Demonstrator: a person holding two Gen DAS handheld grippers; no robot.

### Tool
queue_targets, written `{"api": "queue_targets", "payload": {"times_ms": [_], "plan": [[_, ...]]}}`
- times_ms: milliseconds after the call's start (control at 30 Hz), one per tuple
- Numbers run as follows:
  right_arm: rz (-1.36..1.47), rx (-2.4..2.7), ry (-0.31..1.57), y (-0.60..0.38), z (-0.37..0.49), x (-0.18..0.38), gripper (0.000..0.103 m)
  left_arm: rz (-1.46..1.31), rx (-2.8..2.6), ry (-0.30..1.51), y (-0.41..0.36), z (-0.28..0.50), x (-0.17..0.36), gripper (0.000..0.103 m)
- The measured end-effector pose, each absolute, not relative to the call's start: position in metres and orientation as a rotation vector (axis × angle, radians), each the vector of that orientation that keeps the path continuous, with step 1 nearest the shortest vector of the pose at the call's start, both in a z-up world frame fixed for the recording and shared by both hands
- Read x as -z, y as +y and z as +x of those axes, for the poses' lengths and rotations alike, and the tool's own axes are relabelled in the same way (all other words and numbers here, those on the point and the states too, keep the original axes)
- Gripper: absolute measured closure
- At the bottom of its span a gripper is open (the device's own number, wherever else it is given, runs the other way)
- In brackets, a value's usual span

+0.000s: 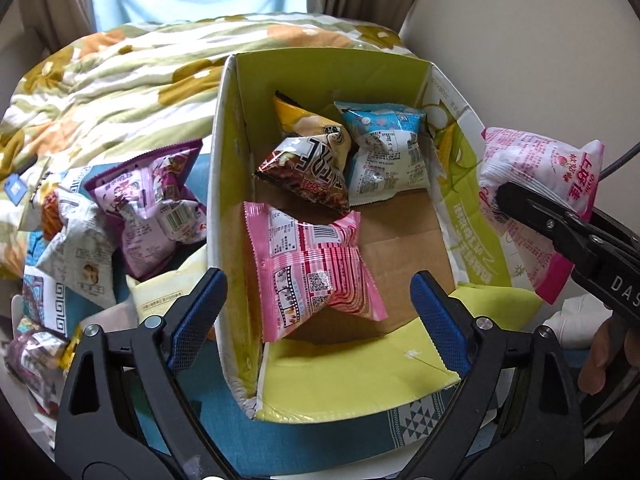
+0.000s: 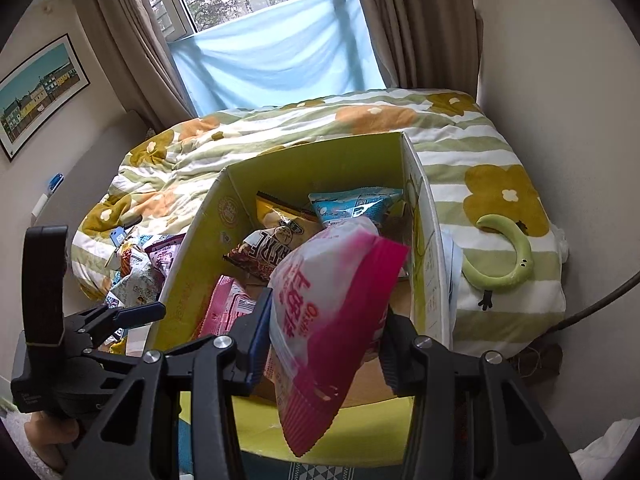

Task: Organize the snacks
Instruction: 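Lift both pink bags into the cardboard box and open both grippers, then move both tools back over the remaining snacks on the table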

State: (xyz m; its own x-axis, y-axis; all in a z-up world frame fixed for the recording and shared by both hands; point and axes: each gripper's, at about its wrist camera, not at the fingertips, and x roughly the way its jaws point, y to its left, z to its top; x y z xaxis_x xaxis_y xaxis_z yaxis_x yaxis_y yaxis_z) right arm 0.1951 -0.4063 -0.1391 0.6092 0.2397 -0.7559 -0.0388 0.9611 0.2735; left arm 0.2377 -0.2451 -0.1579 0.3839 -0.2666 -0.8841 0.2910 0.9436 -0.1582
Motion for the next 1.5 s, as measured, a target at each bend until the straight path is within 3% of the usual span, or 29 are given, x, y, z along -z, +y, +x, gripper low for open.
{"api": "queue_targets", "payload": {"times_ms": [400,467,533,600,1033,1500], "plan": [[0.200,-0.239,0.994,-0.402,0.224,0.162,0.058,0.096,0.295,1.033,-0.247,0.223,0.137,0.011],[0.208,-0.257,0.991,-0.402,0.226,0.166,0.051,0.097,0.288,1.035,-0.245,0.221,0.138,0.011],[0.218,-0.277,0.972,-0.403,0.225,0.165,0.020,0.094,0.284,1.039,-0.242,0.218,0.139,0.011],[0.213,-0.265,0.945,-0.403,0.223,0.163,0.010,0.089,0.281,1.039,-0.239,0.214,0.139,0.011],[0.193,-0.212,0.849,-0.408,0.189,0.139,0.010,0.054,0.306,0.992,-0.225,0.190,0.110,0.011],[0.163,-0.163,0.796,-0.372,0.150,0.082,0.010,0.017,0.289,0.892,-0.134,0.166,0.064,0.011]]}}
